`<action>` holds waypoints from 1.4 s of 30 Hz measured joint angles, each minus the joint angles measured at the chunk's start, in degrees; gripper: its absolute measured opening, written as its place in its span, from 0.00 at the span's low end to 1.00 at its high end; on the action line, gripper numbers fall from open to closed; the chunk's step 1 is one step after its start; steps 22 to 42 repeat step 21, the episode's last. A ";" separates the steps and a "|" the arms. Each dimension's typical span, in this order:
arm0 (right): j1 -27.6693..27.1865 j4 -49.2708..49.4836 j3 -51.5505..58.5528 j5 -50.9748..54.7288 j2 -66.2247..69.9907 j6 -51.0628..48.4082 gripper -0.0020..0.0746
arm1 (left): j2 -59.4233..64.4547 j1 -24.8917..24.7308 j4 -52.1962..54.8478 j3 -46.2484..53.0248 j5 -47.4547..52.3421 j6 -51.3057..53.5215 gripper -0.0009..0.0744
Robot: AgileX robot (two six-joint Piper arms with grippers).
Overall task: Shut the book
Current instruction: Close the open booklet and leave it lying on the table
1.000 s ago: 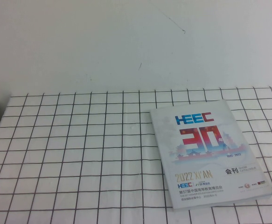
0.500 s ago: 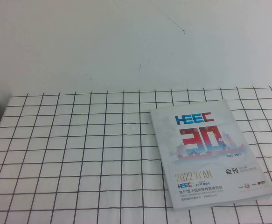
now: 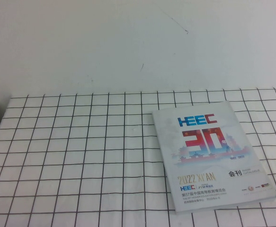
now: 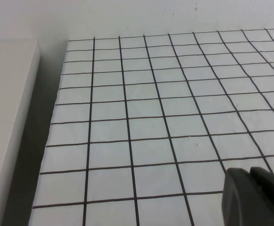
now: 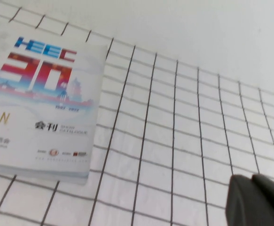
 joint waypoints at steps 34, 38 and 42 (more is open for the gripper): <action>-2.81 -8.10 18.61 -15.11 -5.54 16.83 0.02 | 0.00 0.00 0.11 0.00 0.00 -0.02 0.01; -2.81 -8.10 18.61 -15.11 -5.54 16.83 0.02 | 0.00 0.00 0.11 0.00 0.00 -0.02 0.01; -2.81 -8.10 18.61 -15.11 -5.54 16.83 0.02 | 0.00 0.00 0.11 0.00 0.00 -0.02 0.01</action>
